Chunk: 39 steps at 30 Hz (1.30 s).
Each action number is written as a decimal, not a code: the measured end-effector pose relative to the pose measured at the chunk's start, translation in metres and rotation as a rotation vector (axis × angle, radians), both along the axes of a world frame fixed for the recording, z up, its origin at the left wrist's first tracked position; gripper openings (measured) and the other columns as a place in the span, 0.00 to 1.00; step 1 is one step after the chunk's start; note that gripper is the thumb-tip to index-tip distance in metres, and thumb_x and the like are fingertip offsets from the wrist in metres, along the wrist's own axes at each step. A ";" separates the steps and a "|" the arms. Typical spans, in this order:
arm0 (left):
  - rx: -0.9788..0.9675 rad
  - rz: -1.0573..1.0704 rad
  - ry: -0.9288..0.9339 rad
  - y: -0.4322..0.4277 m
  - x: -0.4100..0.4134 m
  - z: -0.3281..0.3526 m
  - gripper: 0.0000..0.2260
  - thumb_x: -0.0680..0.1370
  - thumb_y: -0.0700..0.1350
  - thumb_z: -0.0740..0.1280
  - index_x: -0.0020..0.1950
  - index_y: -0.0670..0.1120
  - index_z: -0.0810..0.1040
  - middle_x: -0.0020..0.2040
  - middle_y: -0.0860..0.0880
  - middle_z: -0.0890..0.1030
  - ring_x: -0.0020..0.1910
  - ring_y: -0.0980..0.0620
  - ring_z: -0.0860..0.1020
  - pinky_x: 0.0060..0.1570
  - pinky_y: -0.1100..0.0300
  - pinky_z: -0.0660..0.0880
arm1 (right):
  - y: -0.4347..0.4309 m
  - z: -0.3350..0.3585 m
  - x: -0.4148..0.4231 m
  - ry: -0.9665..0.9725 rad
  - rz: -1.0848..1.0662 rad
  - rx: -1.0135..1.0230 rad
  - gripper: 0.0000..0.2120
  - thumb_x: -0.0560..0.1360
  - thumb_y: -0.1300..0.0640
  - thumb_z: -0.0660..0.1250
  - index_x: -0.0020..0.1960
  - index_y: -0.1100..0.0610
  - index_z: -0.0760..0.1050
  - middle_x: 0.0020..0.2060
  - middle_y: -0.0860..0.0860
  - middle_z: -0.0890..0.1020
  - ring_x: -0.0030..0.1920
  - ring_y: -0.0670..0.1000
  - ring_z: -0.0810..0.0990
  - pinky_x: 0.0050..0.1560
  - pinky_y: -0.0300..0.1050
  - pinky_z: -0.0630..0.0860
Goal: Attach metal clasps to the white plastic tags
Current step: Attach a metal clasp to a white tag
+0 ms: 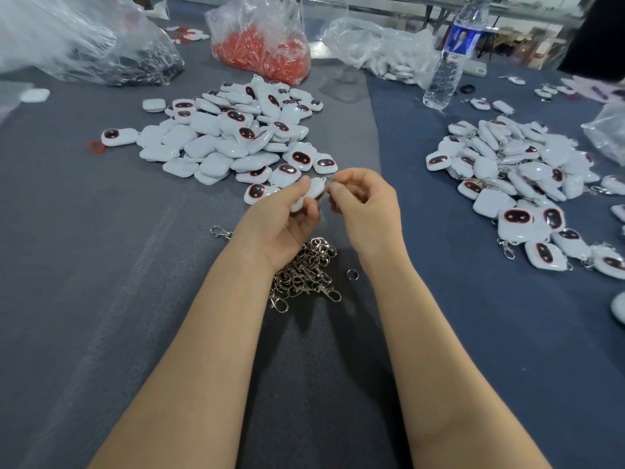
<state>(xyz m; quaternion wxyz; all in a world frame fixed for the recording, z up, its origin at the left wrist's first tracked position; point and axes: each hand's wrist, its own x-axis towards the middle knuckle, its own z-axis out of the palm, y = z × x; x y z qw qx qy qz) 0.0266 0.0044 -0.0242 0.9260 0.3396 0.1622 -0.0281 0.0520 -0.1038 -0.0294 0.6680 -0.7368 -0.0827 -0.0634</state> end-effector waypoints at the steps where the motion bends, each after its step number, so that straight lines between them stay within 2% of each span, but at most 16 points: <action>1: -0.055 -0.021 0.010 0.001 0.000 0.000 0.05 0.79 0.39 0.63 0.47 0.38 0.76 0.40 0.45 0.78 0.25 0.59 0.73 0.26 0.72 0.73 | 0.000 0.000 0.000 -0.013 -0.004 -0.010 0.09 0.75 0.65 0.67 0.42 0.52 0.75 0.37 0.47 0.79 0.39 0.45 0.77 0.46 0.40 0.77; 5: -0.194 -0.081 0.026 0.002 -0.002 0.002 0.07 0.79 0.39 0.63 0.51 0.36 0.76 0.42 0.42 0.79 0.26 0.57 0.76 0.26 0.71 0.74 | -0.001 -0.001 -0.001 -0.115 -0.044 -0.138 0.06 0.75 0.62 0.67 0.43 0.51 0.77 0.32 0.41 0.78 0.34 0.39 0.75 0.39 0.29 0.71; 12: -0.373 -0.091 0.059 0.004 -0.005 0.004 0.15 0.80 0.40 0.62 0.65 0.36 0.71 0.44 0.40 0.77 0.24 0.54 0.78 0.24 0.70 0.74 | 0.000 0.002 -0.004 -0.162 -0.055 -0.161 0.07 0.76 0.62 0.66 0.44 0.51 0.78 0.33 0.40 0.79 0.36 0.38 0.77 0.41 0.28 0.72; 14: -0.305 -0.054 0.068 0.004 -0.004 0.003 0.13 0.79 0.39 0.62 0.62 0.36 0.73 0.44 0.41 0.78 0.24 0.55 0.78 0.24 0.71 0.73 | 0.000 0.002 -0.005 -0.217 -0.078 -0.266 0.06 0.77 0.61 0.65 0.44 0.53 0.79 0.35 0.41 0.79 0.37 0.40 0.76 0.41 0.27 0.70; 15: -0.180 -0.015 0.065 0.003 -0.003 0.003 0.09 0.79 0.38 0.63 0.58 0.36 0.75 0.43 0.42 0.78 0.24 0.57 0.77 0.24 0.71 0.73 | -0.001 0.002 -0.006 -0.256 -0.084 -0.346 0.06 0.77 0.61 0.65 0.45 0.55 0.80 0.37 0.44 0.80 0.39 0.42 0.75 0.42 0.28 0.69; 17: 0.334 0.117 0.030 0.000 -0.003 0.003 0.03 0.78 0.38 0.65 0.50 0.42 0.77 0.40 0.47 0.78 0.24 0.60 0.75 0.26 0.70 0.73 | -0.003 0.003 -0.005 -0.315 -0.059 -0.522 0.06 0.78 0.62 0.64 0.46 0.59 0.80 0.41 0.50 0.81 0.42 0.47 0.75 0.45 0.34 0.69; 19: 1.016 0.260 -0.107 -0.002 -0.005 0.000 0.05 0.76 0.39 0.66 0.50 0.46 0.78 0.38 0.53 0.77 0.29 0.60 0.75 0.31 0.68 0.73 | -0.006 0.004 -0.002 -0.297 -0.006 -0.685 0.07 0.78 0.62 0.63 0.47 0.60 0.80 0.43 0.53 0.82 0.44 0.51 0.76 0.47 0.41 0.69; 21: 1.495 0.289 -0.304 -0.005 -0.009 -0.003 0.08 0.76 0.41 0.66 0.54 0.49 0.77 0.39 0.55 0.75 0.36 0.58 0.72 0.37 0.67 0.67 | -0.011 0.004 0.001 -0.262 0.039 -0.812 0.08 0.79 0.61 0.62 0.48 0.60 0.80 0.44 0.54 0.81 0.44 0.52 0.75 0.46 0.44 0.69; 24: 1.682 0.269 -0.411 -0.005 -0.008 -0.008 0.11 0.76 0.42 0.66 0.57 0.51 0.76 0.40 0.56 0.73 0.38 0.59 0.68 0.37 0.67 0.61 | -0.012 0.002 0.001 -0.232 0.078 -0.837 0.07 0.79 0.60 0.62 0.49 0.60 0.79 0.43 0.53 0.80 0.43 0.51 0.74 0.43 0.40 0.66; 26: 1.571 0.310 -0.365 -0.004 -0.005 -0.009 0.08 0.77 0.43 0.66 0.56 0.49 0.75 0.39 0.55 0.75 0.36 0.57 0.71 0.37 0.66 0.65 | -0.010 0.001 0.001 -0.214 0.075 -0.733 0.05 0.78 0.60 0.63 0.48 0.58 0.78 0.42 0.50 0.78 0.41 0.47 0.72 0.39 0.36 0.63; 27: 1.425 0.323 -0.302 -0.004 -0.003 -0.008 0.08 0.77 0.42 0.66 0.55 0.48 0.75 0.39 0.55 0.75 0.34 0.58 0.73 0.36 0.67 0.68 | -0.009 -0.001 0.001 -0.195 0.072 -0.663 0.03 0.77 0.60 0.64 0.48 0.57 0.77 0.41 0.48 0.78 0.40 0.45 0.71 0.38 0.33 0.64; 30: 0.780 0.262 -0.079 -0.004 0.002 -0.007 0.06 0.78 0.40 0.66 0.54 0.44 0.76 0.38 0.53 0.76 0.25 0.62 0.74 0.28 0.68 0.73 | -0.007 -0.002 0.001 -0.138 0.033 -0.456 0.03 0.76 0.60 0.66 0.47 0.54 0.78 0.38 0.41 0.76 0.37 0.39 0.72 0.39 0.25 0.66; 32: 0.432 0.183 0.022 -0.003 0.001 -0.005 0.01 0.78 0.40 0.66 0.47 0.44 0.77 0.35 0.51 0.77 0.23 0.62 0.73 0.26 0.70 0.72 | -0.006 -0.001 0.000 -0.119 0.011 -0.337 0.04 0.76 0.60 0.67 0.44 0.52 0.77 0.36 0.41 0.77 0.38 0.40 0.74 0.41 0.27 0.69; 34: 0.144 0.121 0.060 0.001 0.000 -0.004 0.03 0.78 0.39 0.66 0.44 0.42 0.77 0.33 0.49 0.78 0.23 0.60 0.74 0.25 0.71 0.72 | -0.004 0.001 -0.001 -0.105 0.029 -0.238 0.07 0.75 0.61 0.67 0.42 0.51 0.76 0.36 0.43 0.79 0.40 0.45 0.78 0.45 0.36 0.75; 36: -0.075 0.066 0.065 0.005 0.000 -0.002 0.04 0.78 0.38 0.65 0.48 0.38 0.77 0.38 0.45 0.80 0.25 0.58 0.76 0.24 0.71 0.73 | -0.003 0.002 -0.002 -0.104 0.047 -0.188 0.10 0.76 0.62 0.67 0.41 0.49 0.76 0.35 0.43 0.80 0.41 0.47 0.80 0.48 0.41 0.77; 39: -0.219 -0.003 0.073 0.007 -0.003 0.000 0.08 0.79 0.38 0.63 0.56 0.37 0.75 0.44 0.41 0.79 0.26 0.55 0.79 0.23 0.72 0.72 | -0.002 0.001 -0.003 -0.151 0.028 -0.232 0.08 0.76 0.62 0.67 0.43 0.50 0.78 0.35 0.42 0.80 0.40 0.44 0.79 0.47 0.38 0.77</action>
